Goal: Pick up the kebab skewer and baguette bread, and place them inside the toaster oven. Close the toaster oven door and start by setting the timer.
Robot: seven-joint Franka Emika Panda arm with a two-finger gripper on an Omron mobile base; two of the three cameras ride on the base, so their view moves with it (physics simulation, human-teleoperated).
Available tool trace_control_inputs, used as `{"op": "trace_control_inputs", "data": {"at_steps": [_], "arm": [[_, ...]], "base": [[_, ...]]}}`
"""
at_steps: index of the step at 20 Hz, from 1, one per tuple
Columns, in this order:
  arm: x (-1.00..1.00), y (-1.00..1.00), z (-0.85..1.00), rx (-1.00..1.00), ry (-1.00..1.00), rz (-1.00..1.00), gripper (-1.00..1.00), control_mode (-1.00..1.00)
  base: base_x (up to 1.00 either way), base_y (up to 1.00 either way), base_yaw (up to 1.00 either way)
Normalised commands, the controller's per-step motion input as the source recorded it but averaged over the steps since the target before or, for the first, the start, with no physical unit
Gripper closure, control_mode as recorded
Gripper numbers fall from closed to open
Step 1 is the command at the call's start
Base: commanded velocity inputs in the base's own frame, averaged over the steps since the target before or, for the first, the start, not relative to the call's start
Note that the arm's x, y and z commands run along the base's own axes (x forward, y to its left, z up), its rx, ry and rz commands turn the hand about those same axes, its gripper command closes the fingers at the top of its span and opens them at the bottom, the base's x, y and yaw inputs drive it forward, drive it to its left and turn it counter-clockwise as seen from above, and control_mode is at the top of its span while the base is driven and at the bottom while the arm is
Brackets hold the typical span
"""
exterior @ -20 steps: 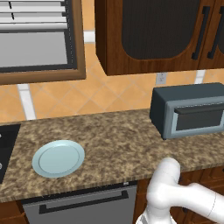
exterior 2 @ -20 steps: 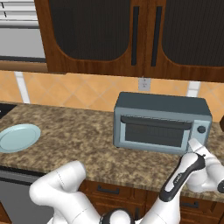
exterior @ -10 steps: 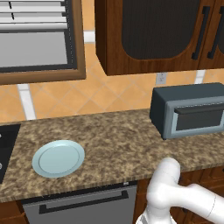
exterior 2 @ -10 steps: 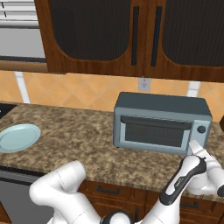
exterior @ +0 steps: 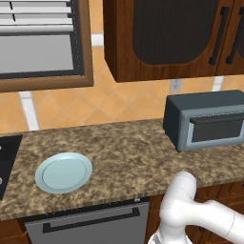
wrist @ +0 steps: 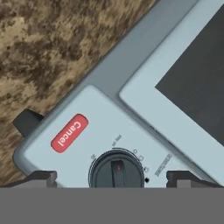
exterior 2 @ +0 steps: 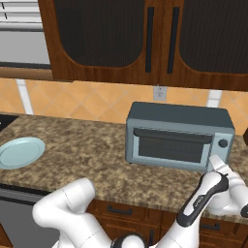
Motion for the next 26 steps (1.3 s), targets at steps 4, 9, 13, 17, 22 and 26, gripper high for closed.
{"op": "trace_control_inputs", "data": {"at_steps": [4, 9, 13, 17, 22, 26], "arm": [[0.0, 0.0, 0.0, 0.0, 0.0, 0.0, -1.0, -1.0], [0.0, 0.01, 0.04, 0.0, 0.0, 0.0, -1.0, -1.0], [0.0, 0.12, 0.12, 0.0, 0.0, 0.0, -1.0, -1.0], [0.01, 0.18, 0.01, 0.0, 0.0, 0.0, -1.0, -1.0], [0.18, 0.12, -0.05, 0.0, 0.0, 0.0, -1.0, -1.0], [0.29, -0.12, -0.01, 0.0, 0.0, 0.0, -1.0, -1.0]], "base": [[0.0, 0.0, 0.0], [0.0, 0.0, 0.0], [0.0, 0.0, 0.0], [0.0, 0.0, 0.0], [0.0, 0.0, 0.0], [0.0, 0.0, 0.0]]}}
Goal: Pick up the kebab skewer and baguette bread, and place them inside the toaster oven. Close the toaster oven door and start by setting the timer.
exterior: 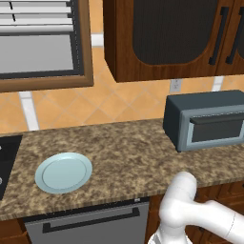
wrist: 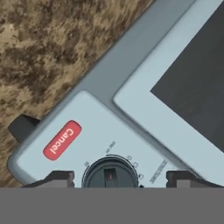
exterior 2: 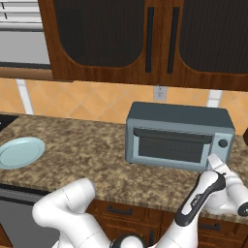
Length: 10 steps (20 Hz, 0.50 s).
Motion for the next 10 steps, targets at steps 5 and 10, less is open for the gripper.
{"op": "trace_control_inputs", "data": {"at_steps": [5, 10], "arm": [[0.13, -0.21, 0.0, 0.0, 0.0, 0.0, 1.0, -1.0], [0.13, 0.04, 0.0, -0.01, 0.0, 0.0, 1.0, -1.0]], "base": [[0.0, 0.0, 0.0], [0.0, 0.0, 0.0]]}}
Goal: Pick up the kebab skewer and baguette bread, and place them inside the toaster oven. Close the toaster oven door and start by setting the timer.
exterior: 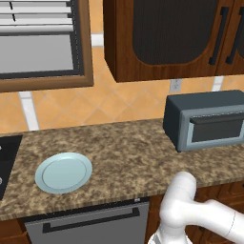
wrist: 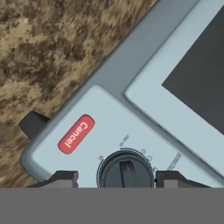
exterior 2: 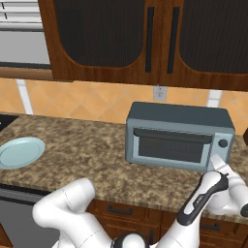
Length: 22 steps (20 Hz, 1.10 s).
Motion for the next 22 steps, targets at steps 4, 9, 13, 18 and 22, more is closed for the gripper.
{"op": "trace_control_inputs", "data": {"at_steps": [4, 9, 13, 18, 22], "arm": [[0.13, 0.38, 0.05, -0.03, 0.0, 0.0, 1.0, -1.0], [0.34, 0.4, 0.11, -0.03, 0.0, 0.0, 1.0, -1.0], [0.2, 0.37, 0.0, -0.02, 0.0, 0.0, 1.0, -1.0], [0.11, 0.21, 0.1, -0.01, 0.0, 0.0, 1.0, -1.0], [0.03, 0.22, 0.19, -0.03, 0.0, 0.0, 1.0, -1.0]], "base": [[0.0, 0.0, 0.0], [0.0, 0.0, 0.0], [0.0, 0.0, 0.0], [0.0, 0.0, 0.0], [0.0, 0.0, 0.0]]}}
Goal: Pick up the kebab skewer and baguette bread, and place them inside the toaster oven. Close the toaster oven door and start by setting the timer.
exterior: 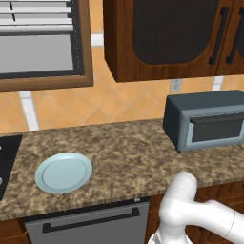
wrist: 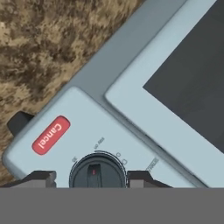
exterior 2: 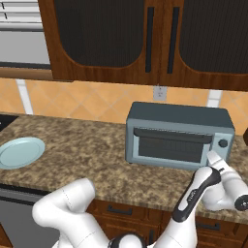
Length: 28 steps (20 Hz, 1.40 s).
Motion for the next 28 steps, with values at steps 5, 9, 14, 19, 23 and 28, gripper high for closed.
{"op": "trace_control_inputs", "data": {"at_steps": [5, 9, 14, 19, 23, 28], "arm": [[0.02, 0.2, 0.25, -0.03, 0.0, 0.0, 1.0, -1.0], [0.03, 0.13, 0.2, -0.01, 0.0, 0.0, 1.0, -1.0], [0.05, 0.21, 0.14, 0.0, 0.0, 0.0, 1.0, -1.0], [0.06, 0.23, 0.18, 0.01, 0.0, 0.0, 1.0, -1.0], [0.0, 0.26, 0.18, 0.07, 0.0, 0.0, 1.0, -1.0], [0.0, 0.32, 0.21, 0.14, 0.01, 0.0, 1.0, -1.0]], "base": [[0.0, 0.0, 0.0], [0.0, 0.0, 0.0], [0.0, 0.0, 0.0], [0.0, 0.0, 0.0], [0.0, 0.0, 0.0], [0.0, 0.0, 0.0]]}}
